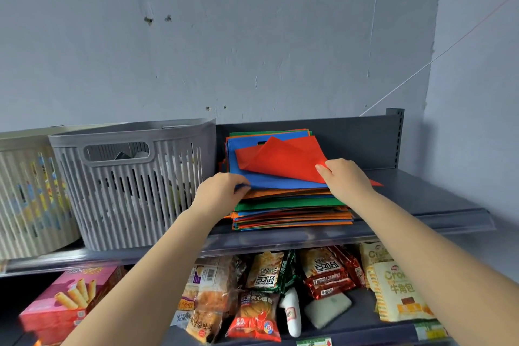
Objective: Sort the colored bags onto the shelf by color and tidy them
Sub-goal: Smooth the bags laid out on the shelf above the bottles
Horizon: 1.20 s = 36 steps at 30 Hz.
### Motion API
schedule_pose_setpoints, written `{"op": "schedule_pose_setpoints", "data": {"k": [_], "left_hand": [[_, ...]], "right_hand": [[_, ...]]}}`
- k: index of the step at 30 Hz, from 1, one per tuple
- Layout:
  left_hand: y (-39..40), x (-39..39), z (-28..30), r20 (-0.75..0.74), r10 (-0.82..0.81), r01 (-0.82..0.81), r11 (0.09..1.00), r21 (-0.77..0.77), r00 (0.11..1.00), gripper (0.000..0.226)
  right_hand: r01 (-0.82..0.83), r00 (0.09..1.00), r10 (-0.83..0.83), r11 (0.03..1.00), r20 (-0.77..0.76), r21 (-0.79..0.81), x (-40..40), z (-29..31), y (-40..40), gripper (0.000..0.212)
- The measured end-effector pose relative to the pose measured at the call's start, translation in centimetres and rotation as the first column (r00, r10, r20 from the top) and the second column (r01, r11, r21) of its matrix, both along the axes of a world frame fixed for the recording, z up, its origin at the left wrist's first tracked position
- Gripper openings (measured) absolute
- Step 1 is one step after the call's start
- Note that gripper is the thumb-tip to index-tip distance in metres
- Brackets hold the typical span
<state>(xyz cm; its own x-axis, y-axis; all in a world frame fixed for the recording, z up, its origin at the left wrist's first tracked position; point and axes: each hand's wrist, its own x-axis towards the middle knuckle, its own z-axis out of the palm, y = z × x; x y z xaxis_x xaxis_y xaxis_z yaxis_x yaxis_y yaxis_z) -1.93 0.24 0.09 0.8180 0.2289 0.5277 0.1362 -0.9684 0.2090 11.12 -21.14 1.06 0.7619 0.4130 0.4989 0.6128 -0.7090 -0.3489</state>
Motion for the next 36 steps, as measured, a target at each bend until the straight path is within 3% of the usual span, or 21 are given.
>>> {"op": "schedule_pose_setpoints", "data": {"k": [3, 7, 10, 13, 14, 16, 19, 21, 22, 25, 28, 33, 36], "left_hand": [[0.2, 0.4, 0.2, 0.177, 0.009, 0.014, 0.991, -0.129, 0.984, 0.024], [0.0, 1.1, 0.8, 0.254, 0.113, -0.042, 0.962, -0.271, 0.96, 0.038], [-0.4, 1.3, 1.1, 0.241, 0.168, -0.071, 0.928, -0.366, 0.956, 0.043], [-0.7, 1.5, 1.3, 0.19, 0.192, -0.062, 0.842, -0.536, 0.963, 0.04], [-0.9, 1.5, 1.4, 0.178, 0.179, -0.03, 0.782, -0.623, 0.968, 0.041], [-1.3, 1.6, 1.6, 0.169, 0.167, 0.044, 0.57, -0.82, 0.971, 0.046], [-1.3, 2.1, 1.8, 0.18, 0.163, 0.127, 0.292, -0.948, 0.97, 0.034], [-1.2, 2.6, 1.6, 0.143, 0.143, 0.115, 0.188, -0.975, 0.979, 0.035], [-1.2, 2.8, 1.6, 0.12, 0.145, 0.093, 0.179, -0.979, 0.982, 0.033], [-0.9, 3.4, 1.0, 0.074, 0.173, 0.032, 0.236, -0.971, 0.982, 0.011], [-0.6, 3.2, 0.9, 0.068, 0.183, 0.0, 0.347, -0.938, 0.981, 0.017], [-2.5, 1.0, 1.0, 0.178, 0.176, 0.007, 0.691, -0.722, 0.968, 0.035], [-4.0, -0.8, 0.3, 0.29, 0.178, 0.057, 0.758, -0.65, 0.94, 0.045]], "right_hand": [[-0.07, 0.997, 0.07, 0.997, -0.016, 0.012, -0.5, 0.1, -0.2, 0.042], [-0.163, 0.979, 0.165, 0.986, -0.12, 0.027, -1.7, 0.3, -0.9, 0.048], [-0.083, 0.984, 0.09, 0.995, -0.155, 0.051, -1.1, 0.5, -1.6, 0.055], [0.031, 0.978, -0.014, 0.997, -0.207, 0.076, 1.1, 0.2, -2.9, 0.048], [0.054, 0.971, -0.036, 0.996, -0.235, 0.071, 1.7, 0.1, -3.4, 0.046], [0.094, 0.953, -0.077, 0.995, -0.293, 0.044, 2.6, 0.0, -4.1, 0.05], [0.138, 0.914, -0.104, 0.989, -0.391, 0.06, 3.8, -0.1, -4.7, 0.041], [0.179, 0.855, -0.028, 0.953, -0.518, 0.244, 4.3, -0.3, -5.0, 0.029], [0.206, 0.806, 0.043, 0.914, -0.591, 0.348, 4.4, -0.3, -5.2, 0.028], [0.278, 0.684, 0.211, 0.809, -0.698, 0.517, 4.1, -0.3, -6.0, 0.022], [0.319, 0.604, 0.326, 0.737, -0.727, 0.596, 3.6, 0.1, -6.9, 0.017], [0.323, 0.546, 0.406, 0.705, -0.733, 0.631, 2.8, 0.1, -8.1, 0.014], [0.305, 0.541, 0.442, 0.69, -0.716, 0.657, 1.7, -0.4, -8.2, 0.026]]}}
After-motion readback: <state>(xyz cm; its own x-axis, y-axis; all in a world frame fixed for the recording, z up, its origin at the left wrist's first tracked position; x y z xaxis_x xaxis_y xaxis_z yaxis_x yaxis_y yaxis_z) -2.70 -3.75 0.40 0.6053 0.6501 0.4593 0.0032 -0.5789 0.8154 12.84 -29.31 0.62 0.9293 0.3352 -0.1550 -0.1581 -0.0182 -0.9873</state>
